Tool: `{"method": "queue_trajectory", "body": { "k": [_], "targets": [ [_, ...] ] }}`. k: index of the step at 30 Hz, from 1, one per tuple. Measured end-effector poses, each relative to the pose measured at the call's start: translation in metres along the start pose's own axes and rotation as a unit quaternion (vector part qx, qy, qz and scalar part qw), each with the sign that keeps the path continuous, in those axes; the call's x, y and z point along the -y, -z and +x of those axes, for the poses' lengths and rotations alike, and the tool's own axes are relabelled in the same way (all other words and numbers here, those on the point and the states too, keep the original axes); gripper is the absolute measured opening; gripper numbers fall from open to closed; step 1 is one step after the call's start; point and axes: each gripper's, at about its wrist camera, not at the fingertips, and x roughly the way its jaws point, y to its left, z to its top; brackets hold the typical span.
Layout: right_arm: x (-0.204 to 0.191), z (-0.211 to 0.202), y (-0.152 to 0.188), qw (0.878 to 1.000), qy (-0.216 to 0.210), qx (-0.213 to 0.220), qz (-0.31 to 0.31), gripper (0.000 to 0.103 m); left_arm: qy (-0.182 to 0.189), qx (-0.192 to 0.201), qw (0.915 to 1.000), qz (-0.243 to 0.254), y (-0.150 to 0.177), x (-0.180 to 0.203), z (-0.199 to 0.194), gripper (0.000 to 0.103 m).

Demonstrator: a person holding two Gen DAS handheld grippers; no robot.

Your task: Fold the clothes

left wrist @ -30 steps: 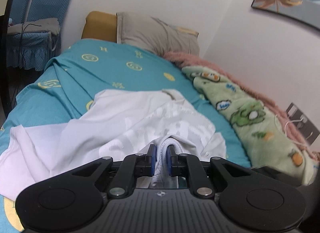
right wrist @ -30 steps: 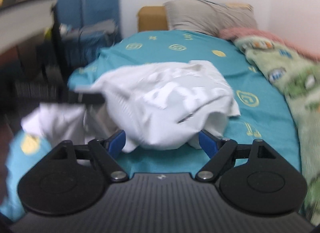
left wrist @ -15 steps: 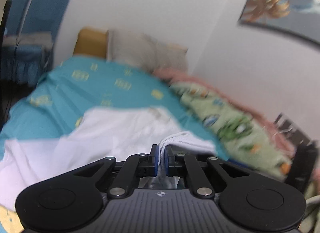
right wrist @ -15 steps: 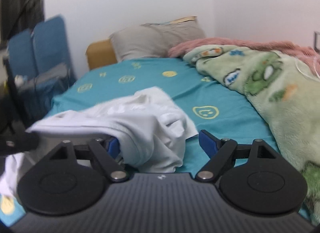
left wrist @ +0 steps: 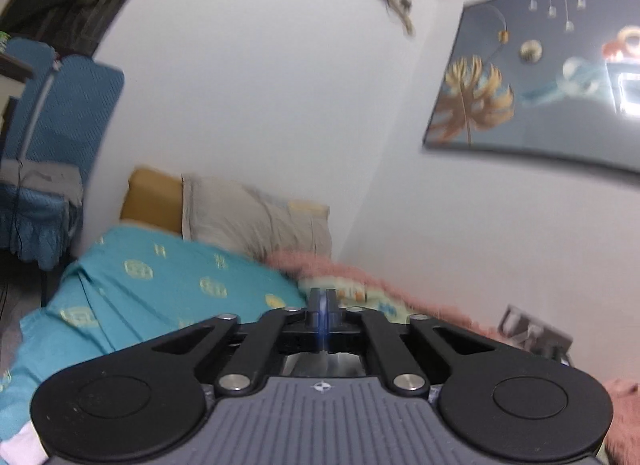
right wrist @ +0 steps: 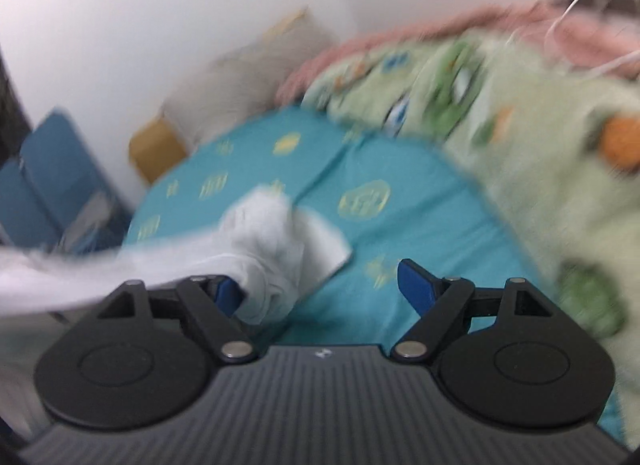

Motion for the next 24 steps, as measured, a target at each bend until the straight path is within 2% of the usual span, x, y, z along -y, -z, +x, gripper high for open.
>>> {"method": "queue_trajectory", "body": {
  "k": [1,3,5,7,9,12,14,16,17,19,20,22,24],
  "targets": [
    [0.003,-0.012,-0.006,0.999,-0.001,0.035,0.005,0.082,0.000,0.010,0.9999,-0.002,-0.005,-0.002,-0.004,0.000],
    [0.011,-0.032,-0.015,0.995,-0.002,0.104,0.012,0.082,0.002,0.005,1.0000,-0.008,-0.009,-0.007,-0.005,0.000],
    [0.018,-0.036,-0.023,0.992,0.003,0.124,0.013,0.084,0.004,-0.005,0.9999,-0.014,-0.011,-0.012,-0.004,0.000],
    [0.026,-0.026,-0.025,0.995,-0.002,0.093,0.032,0.083,0.006,-0.033,0.9994,-0.008,-0.004,-0.014,0.002,0.000],
    [0.034,-0.015,-0.025,0.997,-0.004,0.055,0.053,0.083,0.008,-0.083,0.9964,0.012,0.011,-0.012,0.016,0.001],
    [0.035,0.002,-0.023,0.999,0.012,-0.004,0.053,0.083,0.019,-0.172,0.9831,0.059,0.049,-0.004,0.046,0.010],
    [0.035,0.006,-0.023,0.998,0.016,-0.024,0.047,0.083,0.037,-0.232,0.9672,0.096,0.078,0.010,0.059,0.010],
    [0.037,0.007,-0.024,0.998,0.017,-0.034,0.049,0.083,0.057,-0.287,0.9439,0.153,0.109,0.028,0.068,0.014],
    [0.038,0.006,-0.024,0.998,0.016,-0.037,0.054,0.083,0.067,-0.310,0.9295,0.188,0.125,0.038,0.071,0.015],
    [0.041,0.004,-0.025,0.997,0.011,-0.041,0.064,0.083,0.084,-0.335,0.9044,0.250,0.154,0.055,0.071,0.018],
    [0.044,0.004,-0.026,0.997,0.008,-0.043,0.069,0.083,0.094,-0.346,0.8920,0.275,0.167,0.061,0.072,0.022],
    [0.048,0.003,-0.029,0.996,0.002,-0.047,0.079,0.083,0.107,-0.359,0.8713,0.317,0.191,0.071,0.072,0.026],
    [0.051,0.002,-0.030,0.995,-0.003,-0.049,0.085,0.083,0.107,-0.360,0.8544,0.359,0.207,0.079,0.074,0.037]
  ]
}}
